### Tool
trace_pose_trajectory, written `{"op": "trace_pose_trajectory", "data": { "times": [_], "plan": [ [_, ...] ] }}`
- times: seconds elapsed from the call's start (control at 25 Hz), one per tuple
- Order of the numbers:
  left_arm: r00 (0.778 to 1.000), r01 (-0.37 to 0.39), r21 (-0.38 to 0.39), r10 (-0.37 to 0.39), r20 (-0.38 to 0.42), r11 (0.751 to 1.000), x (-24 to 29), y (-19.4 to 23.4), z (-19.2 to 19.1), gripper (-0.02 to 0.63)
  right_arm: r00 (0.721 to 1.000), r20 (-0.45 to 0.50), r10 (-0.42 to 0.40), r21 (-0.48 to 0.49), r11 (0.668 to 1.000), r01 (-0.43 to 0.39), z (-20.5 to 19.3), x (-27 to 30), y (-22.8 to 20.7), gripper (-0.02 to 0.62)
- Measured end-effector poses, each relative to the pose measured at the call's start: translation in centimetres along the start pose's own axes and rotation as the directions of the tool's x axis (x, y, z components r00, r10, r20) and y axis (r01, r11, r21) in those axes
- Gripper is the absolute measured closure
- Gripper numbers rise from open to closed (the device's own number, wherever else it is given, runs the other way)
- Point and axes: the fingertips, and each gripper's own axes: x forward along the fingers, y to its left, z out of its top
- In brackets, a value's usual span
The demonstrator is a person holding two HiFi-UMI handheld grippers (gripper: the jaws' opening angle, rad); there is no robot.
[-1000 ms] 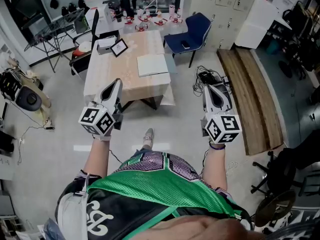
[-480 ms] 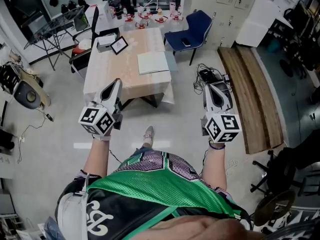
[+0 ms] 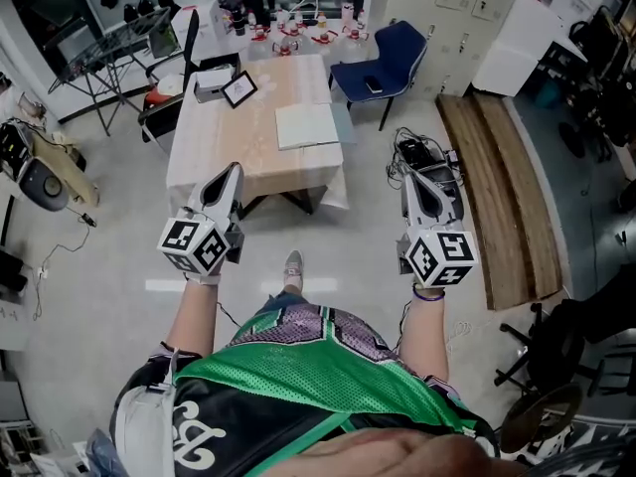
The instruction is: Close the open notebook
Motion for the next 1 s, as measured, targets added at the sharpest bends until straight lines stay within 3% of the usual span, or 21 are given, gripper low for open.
{"op": "trace_pose_trajectory", "data": {
  "times": [0.4,0.68,1.0],
  "plan": [
    [1.000,-0.021,0.010,0.021,-0.020,1.000,4.1,4.0,-0.9,0.589,0.999,-0.030,0.023,-0.007,1.000,-0.023,0.1,5.8,-0.8,0.592],
    [0.998,-0.044,-0.026,0.044,-0.034,0.999,8.4,8.5,-2.3,0.589,0.997,-0.037,0.064,-0.040,0.997,-0.066,0.1,12.4,-0.7,0.592],
    [0.996,-0.061,-0.011,0.060,-0.071,0.998,13.5,14.4,-2.7,0.589,0.991,-0.073,0.115,-0.034,0.992,-0.118,-0.2,20.6,-1.0,0.592]
  ]
}}
